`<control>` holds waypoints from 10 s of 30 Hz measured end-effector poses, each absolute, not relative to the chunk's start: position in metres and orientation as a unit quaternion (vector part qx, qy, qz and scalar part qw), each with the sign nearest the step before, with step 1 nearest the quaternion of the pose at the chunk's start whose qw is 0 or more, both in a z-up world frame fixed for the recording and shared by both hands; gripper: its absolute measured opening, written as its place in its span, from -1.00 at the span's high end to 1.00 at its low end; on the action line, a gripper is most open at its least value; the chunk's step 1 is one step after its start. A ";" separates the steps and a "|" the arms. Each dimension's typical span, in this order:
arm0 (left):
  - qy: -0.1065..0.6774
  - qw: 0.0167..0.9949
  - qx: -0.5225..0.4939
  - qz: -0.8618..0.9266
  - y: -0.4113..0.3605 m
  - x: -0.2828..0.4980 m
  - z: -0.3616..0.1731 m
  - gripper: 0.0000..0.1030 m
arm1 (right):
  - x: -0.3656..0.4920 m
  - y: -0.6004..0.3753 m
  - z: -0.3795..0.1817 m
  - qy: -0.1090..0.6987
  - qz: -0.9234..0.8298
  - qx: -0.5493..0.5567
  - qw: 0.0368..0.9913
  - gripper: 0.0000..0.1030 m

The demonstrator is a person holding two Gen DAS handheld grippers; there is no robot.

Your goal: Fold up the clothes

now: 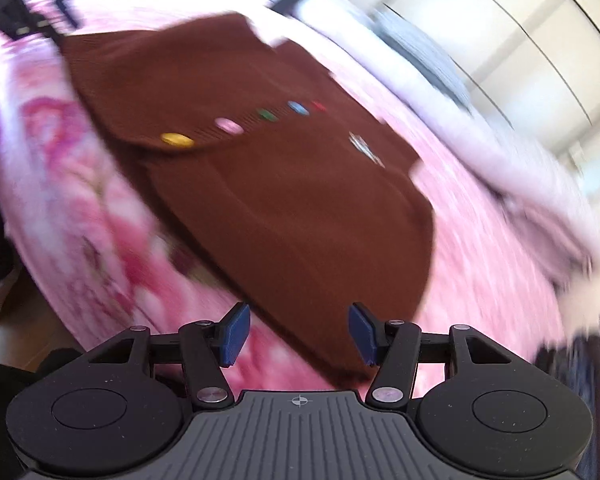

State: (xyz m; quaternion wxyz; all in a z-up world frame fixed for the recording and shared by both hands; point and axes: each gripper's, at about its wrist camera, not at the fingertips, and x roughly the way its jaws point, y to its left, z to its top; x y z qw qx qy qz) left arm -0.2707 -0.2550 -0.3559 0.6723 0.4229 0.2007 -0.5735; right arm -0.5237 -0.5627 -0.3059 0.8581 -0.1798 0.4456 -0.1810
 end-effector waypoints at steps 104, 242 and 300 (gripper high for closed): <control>0.296 0.726 0.281 -0.554 -0.229 -0.248 -0.328 0.70 | -0.500 -0.524 -0.247 0.374 -0.287 0.072 0.879 -0.50; 0.252 0.566 0.309 -0.721 -0.454 -0.362 -0.336 0.57 | -0.577 -0.693 -0.254 0.196 -0.314 0.253 0.894 -0.31; 0.101 0.592 0.421 -0.680 -0.347 -0.394 -0.358 0.49 | -0.581 -0.625 -0.268 0.290 -0.227 0.122 0.922 -0.18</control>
